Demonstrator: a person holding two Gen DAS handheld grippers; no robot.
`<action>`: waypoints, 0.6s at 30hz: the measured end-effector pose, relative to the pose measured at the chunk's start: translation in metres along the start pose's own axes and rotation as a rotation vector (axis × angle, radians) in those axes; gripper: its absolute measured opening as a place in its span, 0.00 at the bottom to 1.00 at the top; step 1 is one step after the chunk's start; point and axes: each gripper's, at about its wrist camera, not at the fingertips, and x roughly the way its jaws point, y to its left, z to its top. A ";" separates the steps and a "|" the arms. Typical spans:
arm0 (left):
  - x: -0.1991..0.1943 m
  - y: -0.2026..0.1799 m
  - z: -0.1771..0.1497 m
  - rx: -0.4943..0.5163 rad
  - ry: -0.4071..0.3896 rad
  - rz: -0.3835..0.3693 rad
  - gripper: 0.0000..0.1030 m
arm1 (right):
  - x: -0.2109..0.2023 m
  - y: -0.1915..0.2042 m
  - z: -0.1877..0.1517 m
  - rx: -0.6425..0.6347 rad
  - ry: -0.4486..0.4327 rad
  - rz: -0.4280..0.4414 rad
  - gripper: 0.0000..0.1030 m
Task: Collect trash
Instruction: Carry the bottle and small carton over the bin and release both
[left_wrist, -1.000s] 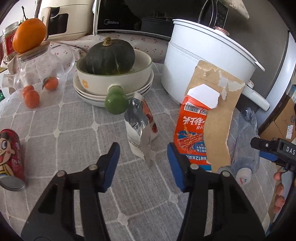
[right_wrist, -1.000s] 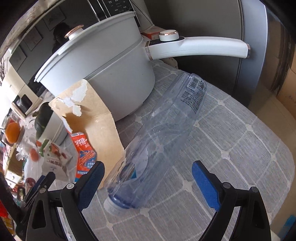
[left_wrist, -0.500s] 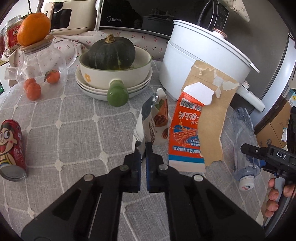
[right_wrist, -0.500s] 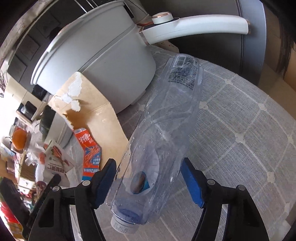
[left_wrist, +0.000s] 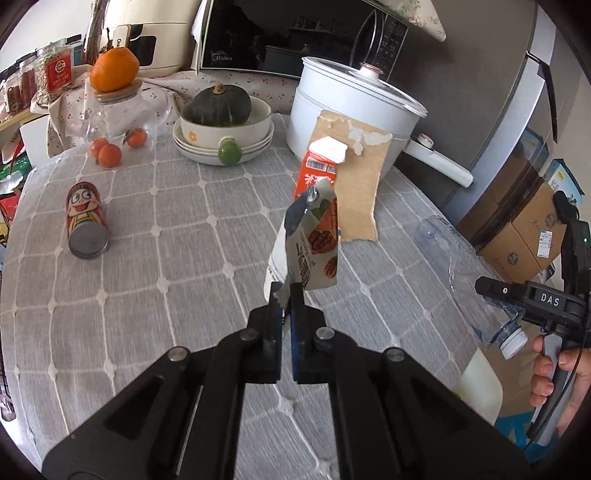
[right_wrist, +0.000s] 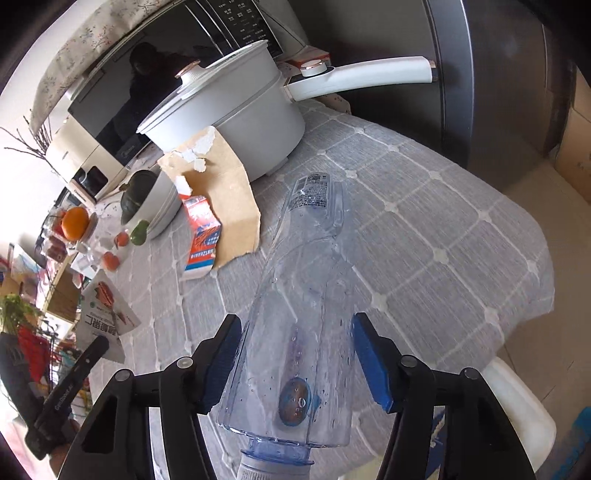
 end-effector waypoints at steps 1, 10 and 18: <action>-0.006 -0.004 -0.006 0.008 0.002 -0.001 0.04 | -0.006 -0.001 -0.006 -0.004 0.002 0.005 0.61; -0.054 -0.037 -0.052 0.047 0.018 -0.068 0.04 | -0.057 -0.019 -0.051 -0.018 0.014 0.051 0.61; -0.078 -0.066 -0.087 0.102 0.015 -0.122 0.04 | -0.098 -0.044 -0.083 0.003 0.019 0.081 0.60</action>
